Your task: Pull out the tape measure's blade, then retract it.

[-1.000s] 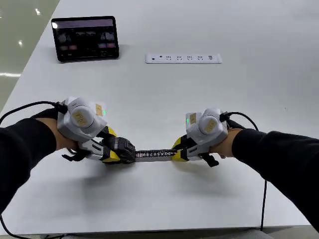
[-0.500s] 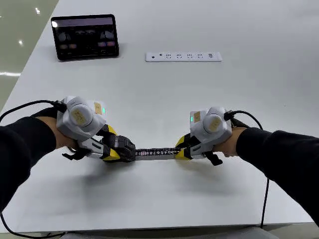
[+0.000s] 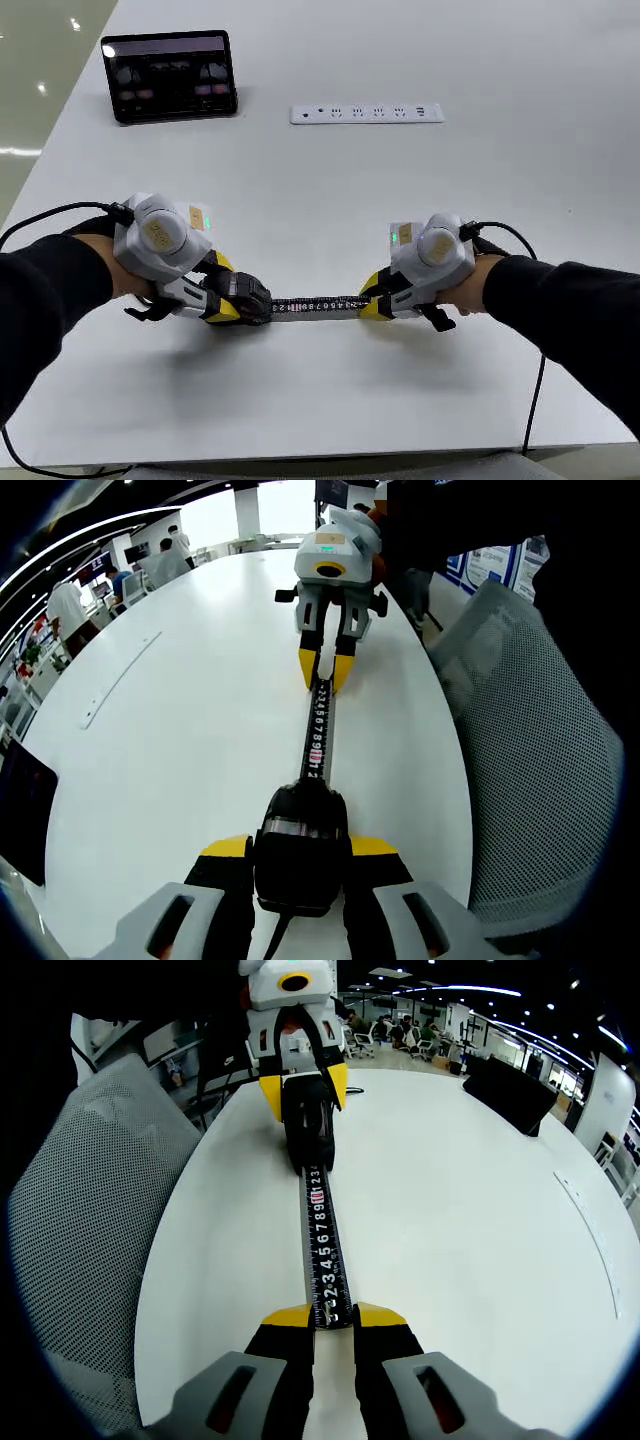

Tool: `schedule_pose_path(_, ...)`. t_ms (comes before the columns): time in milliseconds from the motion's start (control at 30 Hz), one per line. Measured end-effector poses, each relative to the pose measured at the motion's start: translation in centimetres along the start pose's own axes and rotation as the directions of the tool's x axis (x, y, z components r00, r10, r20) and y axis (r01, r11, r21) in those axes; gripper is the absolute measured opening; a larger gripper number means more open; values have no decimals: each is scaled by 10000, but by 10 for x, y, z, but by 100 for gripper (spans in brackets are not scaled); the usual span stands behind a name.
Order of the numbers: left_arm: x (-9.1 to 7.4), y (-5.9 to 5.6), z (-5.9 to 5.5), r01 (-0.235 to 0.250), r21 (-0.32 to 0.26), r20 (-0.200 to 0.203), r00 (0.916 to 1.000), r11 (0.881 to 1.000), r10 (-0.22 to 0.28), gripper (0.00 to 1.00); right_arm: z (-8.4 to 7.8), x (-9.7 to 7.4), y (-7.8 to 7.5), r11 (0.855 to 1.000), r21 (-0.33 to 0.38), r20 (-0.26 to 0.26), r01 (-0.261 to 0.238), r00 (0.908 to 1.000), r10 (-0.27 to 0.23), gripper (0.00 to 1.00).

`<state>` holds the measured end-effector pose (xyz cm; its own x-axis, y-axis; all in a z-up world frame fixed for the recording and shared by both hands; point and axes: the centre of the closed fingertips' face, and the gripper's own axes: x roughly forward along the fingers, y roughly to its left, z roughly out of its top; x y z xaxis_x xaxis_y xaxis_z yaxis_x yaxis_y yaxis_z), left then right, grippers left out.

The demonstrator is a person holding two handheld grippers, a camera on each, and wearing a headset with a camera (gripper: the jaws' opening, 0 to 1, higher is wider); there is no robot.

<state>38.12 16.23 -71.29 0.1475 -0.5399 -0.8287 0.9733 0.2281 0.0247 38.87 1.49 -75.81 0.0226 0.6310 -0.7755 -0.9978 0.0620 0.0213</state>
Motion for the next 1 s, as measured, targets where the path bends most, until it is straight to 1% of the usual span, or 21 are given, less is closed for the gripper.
schedule_pose_path(167, 0, -1, 0, 6, -3, -40, 10000, 10000, -6, 30, -5, -4, 0, 10000, 8, -38, 52, 10000, -52, 9)
schedule_pose_path(567, 0, 0, 0, -56, -108, 53, 10000, 9999, 57, 30, -15, -12, -2, 9998, 68, -72, 175, 9998, -175, 9)
schedule_pose_path(1000, 0, 0, 0, -95, -115, 49, 9999, 9999, 96, 30, -23, -18, -3, 9997, 141, -122, 209, 9997, -207, 9)
